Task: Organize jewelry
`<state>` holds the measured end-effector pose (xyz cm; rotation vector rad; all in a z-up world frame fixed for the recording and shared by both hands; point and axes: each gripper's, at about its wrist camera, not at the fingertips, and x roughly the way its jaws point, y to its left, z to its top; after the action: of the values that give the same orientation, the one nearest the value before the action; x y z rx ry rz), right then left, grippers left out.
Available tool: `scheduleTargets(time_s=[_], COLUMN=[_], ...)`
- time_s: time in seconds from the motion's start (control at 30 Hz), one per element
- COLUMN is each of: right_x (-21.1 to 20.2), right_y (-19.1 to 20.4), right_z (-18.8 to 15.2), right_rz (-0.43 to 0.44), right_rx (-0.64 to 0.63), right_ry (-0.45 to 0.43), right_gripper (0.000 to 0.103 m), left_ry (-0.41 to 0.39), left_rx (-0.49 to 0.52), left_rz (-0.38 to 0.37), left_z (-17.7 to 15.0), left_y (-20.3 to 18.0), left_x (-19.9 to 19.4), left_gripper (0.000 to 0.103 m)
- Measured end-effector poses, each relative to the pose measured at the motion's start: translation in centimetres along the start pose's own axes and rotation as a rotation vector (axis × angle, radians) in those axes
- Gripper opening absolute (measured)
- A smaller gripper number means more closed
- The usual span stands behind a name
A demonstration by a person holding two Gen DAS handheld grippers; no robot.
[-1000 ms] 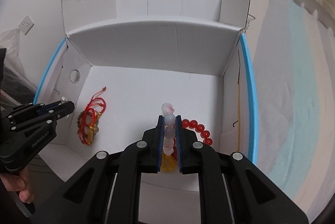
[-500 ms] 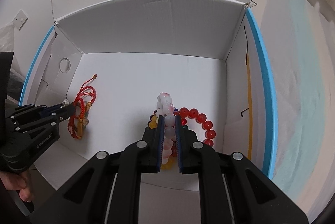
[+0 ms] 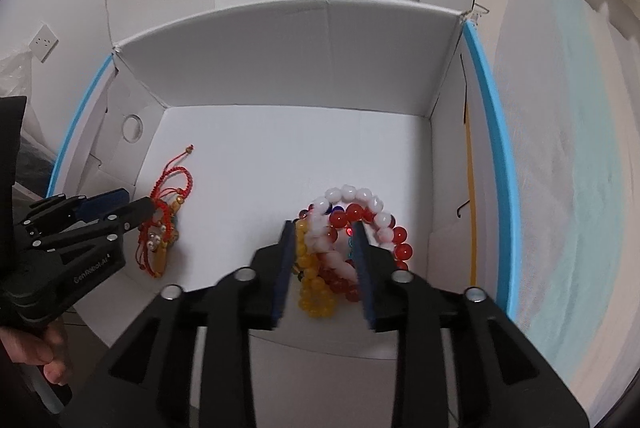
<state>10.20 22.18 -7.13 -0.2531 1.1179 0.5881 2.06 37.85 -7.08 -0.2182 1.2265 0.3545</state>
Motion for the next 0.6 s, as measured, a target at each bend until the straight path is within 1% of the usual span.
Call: scheduleTargets(time_s=[0.1,0.13,0.2,0.3,0.37,0.4,0.43,0.5,0.53,0.6], right_x=[-0.9,-1.2,-2.0,-3.6,-4.7,-5.3,-6.1,-7.3,-8.2,-9.4], right_y=[0.0,0.0,-0.1,-0.4,-0.5,-0.5,-0.6,-0.6,-0.6,-0.6], right_z=[-0.1,-0.1,-0.1,-0.3,-0.4,-0.6,-0.7,-1.0,-1.2,-1.6], right_rz=[0.005,0.010,0.005,0.002,0.003,0.004,0.001,-0.002,-0.001,-0.006], right_rx=[0.004,0.004,0.007,0.009,0.014,0.015,0.016,0.022,0.024,0.027], right_ry=[-0.026,-0.032,-0.051,-0.085,-0.103,-0.117,-0.136,-0.160,-0.177,-0.201], right_gripper=[0.045,0.047,0.061,0.065,0.070,0.074,0.075,0.081,0.082,0.087], left_ry=[-0.031,-0.039,-0.058,-0.109,-0.142,-0.155,-0.178,-0.215,-0.230,-0.251], left_rx=[-0.001,-0.001,-0.005,-0.011,-0.017,-0.021,-0.024,-0.023,-0.025,-0.034], left_rz=[0.005,0.006,-0.004,0.000,-0.003,-0.005,-0.003,0.007,0.012,0.013], left_z=[-0.1,-0.2,-0.1,-0.3,-0.5,-0.7,-1.0,-1.5,-2.0,-2.6], left_y=[-0.2,-0.3,-0.3,-0.5,-0.7,-0.7,-0.8,-1.0,-0.9,-0.7], left_x=[-1.1,-1.5,-2.3,-4.1,-5.3,-5.9,-6.7,-7.9,-8.4,-9.5], left_gripper=[0.049,0.049,0.051,0.065,0.067,0.072,0.077,0.081,0.085,0.089])
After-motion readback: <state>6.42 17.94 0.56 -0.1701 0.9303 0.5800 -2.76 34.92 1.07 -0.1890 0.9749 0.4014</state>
